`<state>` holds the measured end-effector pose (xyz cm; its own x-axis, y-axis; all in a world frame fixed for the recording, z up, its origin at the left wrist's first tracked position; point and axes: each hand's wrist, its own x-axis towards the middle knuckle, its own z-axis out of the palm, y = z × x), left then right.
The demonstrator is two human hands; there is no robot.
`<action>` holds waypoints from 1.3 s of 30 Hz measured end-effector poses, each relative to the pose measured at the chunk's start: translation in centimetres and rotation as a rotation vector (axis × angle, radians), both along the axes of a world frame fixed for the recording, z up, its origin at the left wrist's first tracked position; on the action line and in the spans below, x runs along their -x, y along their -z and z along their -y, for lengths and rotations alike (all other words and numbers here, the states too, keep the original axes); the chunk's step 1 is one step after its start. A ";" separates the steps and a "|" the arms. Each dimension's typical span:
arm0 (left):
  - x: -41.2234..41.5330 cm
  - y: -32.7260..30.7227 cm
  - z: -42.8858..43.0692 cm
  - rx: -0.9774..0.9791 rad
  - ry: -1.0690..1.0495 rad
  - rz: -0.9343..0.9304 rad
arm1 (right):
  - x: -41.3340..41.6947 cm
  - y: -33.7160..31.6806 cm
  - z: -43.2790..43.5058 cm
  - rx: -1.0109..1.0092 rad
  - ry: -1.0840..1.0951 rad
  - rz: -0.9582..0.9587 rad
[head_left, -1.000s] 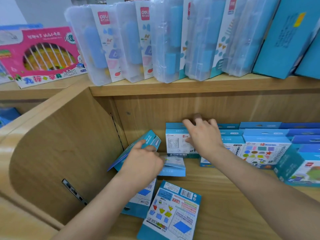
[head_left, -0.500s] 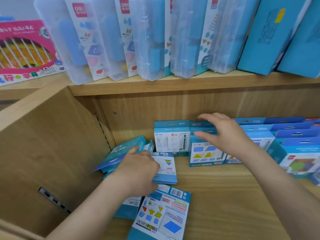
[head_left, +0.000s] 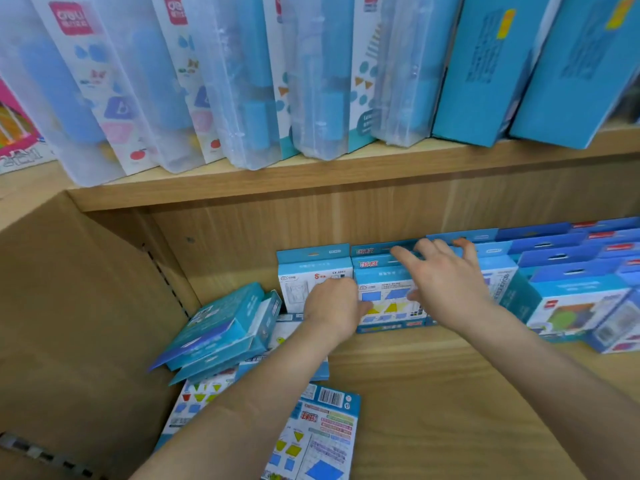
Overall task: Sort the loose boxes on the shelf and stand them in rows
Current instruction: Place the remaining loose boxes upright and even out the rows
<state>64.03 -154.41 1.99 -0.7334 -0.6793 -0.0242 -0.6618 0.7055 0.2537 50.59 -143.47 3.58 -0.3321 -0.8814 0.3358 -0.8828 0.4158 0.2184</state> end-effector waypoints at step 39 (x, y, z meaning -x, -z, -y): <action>-18.6 -2.0 0.1 0.516 -0.137 -0.432 | -11.2 3.9 -0.9 0.330 -0.403 0.967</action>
